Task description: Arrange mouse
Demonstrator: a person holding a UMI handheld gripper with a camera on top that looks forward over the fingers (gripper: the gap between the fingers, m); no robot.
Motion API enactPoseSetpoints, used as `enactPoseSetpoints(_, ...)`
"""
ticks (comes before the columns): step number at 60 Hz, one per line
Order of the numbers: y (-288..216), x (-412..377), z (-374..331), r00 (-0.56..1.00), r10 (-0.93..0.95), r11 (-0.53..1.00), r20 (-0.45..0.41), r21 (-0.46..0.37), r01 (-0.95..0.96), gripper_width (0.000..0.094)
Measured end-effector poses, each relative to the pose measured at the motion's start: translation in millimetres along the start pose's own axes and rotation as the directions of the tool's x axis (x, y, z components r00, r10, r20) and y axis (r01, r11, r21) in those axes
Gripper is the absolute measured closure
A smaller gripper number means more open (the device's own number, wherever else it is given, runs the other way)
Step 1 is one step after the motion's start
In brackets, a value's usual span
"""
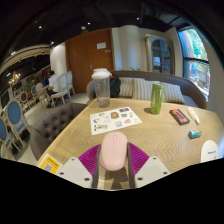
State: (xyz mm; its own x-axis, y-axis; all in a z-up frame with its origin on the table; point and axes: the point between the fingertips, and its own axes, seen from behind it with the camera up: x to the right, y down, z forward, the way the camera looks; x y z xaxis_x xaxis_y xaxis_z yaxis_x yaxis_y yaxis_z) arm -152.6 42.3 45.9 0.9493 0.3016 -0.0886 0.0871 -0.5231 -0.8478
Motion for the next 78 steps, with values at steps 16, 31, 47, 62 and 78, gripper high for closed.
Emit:
enactPoseSetpoints(16, -92, 209, -149, 0.954, -0.005, 0.968, -0.299, 0.237, 0.079, 0.0519)
enactPoseSetpoints(31, 32, 407, -148, 0.882, 0.14, 0.99, -0.451, 0.036, -0.138, 0.052)
enactPoseSetpoints(47, 99, 420, -125, 0.916, 0.075, 0.985, -0.395, -0.112, -0.129, 0.0485)
enactPoseSetpoints(62, 90, 393, -146, 0.939, 0.163, 0.983, -0.303, -0.037, -0.182, 0.0091)
enactPoseSetpoints(78, 88, 352, -255, 0.943, 0.169, 0.984, -0.288, 0.102, -0.145, 0.0093)
